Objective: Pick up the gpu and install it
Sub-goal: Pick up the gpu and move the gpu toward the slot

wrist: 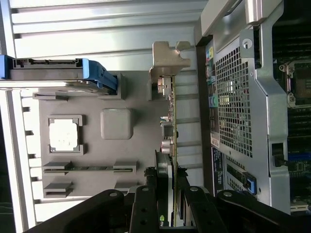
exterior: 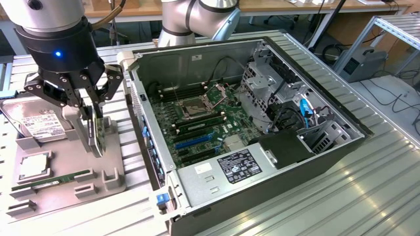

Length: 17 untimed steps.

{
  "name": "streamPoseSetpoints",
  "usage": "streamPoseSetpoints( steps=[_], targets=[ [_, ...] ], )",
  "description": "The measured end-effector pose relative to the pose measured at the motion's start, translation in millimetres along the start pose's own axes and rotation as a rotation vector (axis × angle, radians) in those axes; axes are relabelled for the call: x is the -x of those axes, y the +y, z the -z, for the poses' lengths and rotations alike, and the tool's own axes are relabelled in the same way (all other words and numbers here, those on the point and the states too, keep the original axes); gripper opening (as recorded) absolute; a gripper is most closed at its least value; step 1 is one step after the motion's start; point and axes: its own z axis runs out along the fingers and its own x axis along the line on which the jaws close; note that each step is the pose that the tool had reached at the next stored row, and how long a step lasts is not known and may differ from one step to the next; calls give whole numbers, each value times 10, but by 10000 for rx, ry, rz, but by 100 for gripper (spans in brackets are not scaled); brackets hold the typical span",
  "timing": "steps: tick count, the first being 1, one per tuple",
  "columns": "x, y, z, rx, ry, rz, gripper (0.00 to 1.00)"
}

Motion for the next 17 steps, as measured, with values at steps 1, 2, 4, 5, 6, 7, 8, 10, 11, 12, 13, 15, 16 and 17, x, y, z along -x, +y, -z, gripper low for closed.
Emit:
streamPoseSetpoints(
  steps=[1,2,4,5,6,7,8,10,11,12,13,15,16,17],
  targets=[
    [0,0,4,0,0,-1,27],
    [0,0,9,-1,1,0,27],
    [0,0,17,-1,0,0,27],
    [1,0,21,-1,0,-1,27],
    [1,0,25,-1,1,0,27],
    [1,0,29,-1,1,-1,27],
    [1,0,34,-1,1,0,27],
    [1,0,44,-1,1,0,27],
    [1,0,49,-1,1,0,27],
    [2,0,56,-1,0,0,27],
    [2,1,63,-1,1,0,27],
    [2,1,75,-1,1,0,27],
    [2,1,82,-1,1,0,27],
    [3,1,93,-1,1,0,27]
  ],
)
